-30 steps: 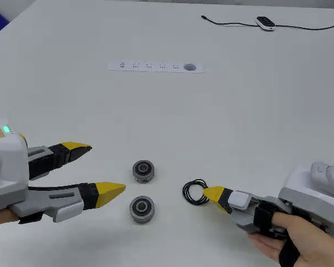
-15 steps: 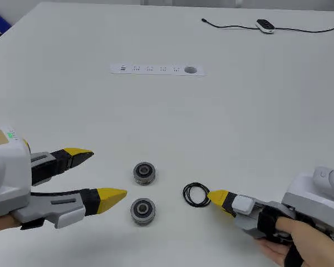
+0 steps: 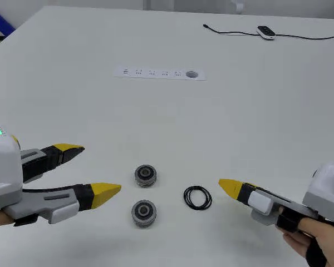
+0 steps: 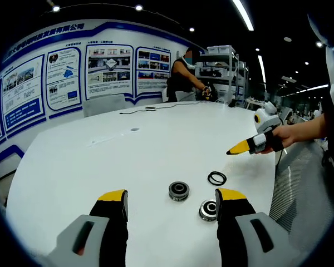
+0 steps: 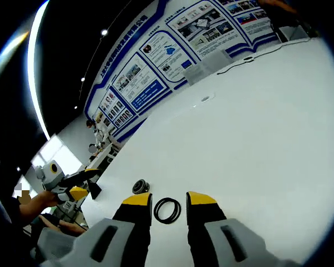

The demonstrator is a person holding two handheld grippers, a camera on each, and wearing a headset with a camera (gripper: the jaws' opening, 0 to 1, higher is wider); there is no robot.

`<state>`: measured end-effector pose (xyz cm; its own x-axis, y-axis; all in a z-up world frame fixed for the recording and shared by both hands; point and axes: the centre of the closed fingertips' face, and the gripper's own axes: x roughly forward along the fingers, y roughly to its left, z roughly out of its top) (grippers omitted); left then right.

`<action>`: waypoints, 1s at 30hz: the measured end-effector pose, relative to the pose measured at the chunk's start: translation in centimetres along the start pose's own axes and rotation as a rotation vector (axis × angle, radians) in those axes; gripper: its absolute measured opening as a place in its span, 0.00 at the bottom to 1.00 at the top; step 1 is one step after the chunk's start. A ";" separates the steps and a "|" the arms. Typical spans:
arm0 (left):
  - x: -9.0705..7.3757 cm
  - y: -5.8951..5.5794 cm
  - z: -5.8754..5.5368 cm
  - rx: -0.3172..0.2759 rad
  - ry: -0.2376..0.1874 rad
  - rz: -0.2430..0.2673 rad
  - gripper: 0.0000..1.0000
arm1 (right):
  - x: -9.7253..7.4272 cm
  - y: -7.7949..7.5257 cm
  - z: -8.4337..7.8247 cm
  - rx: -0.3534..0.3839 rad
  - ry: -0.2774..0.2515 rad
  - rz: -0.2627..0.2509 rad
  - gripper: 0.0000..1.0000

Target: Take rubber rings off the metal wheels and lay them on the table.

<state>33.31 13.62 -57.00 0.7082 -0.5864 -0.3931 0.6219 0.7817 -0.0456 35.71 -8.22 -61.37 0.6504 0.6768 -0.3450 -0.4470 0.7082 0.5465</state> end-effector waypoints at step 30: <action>-2.1 -2.5 -2.5 -0.060 -0.031 0.027 0.80 | -2.9 0.1 -4.0 -0.690 0.243 -0.055 0.61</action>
<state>29.40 13.40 -58.37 0.7349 -0.5709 -0.3659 0.5823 0.8079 -0.0910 31.28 -9.27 -63.36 0.5647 0.6050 -0.5612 -0.7546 0.6539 -0.0544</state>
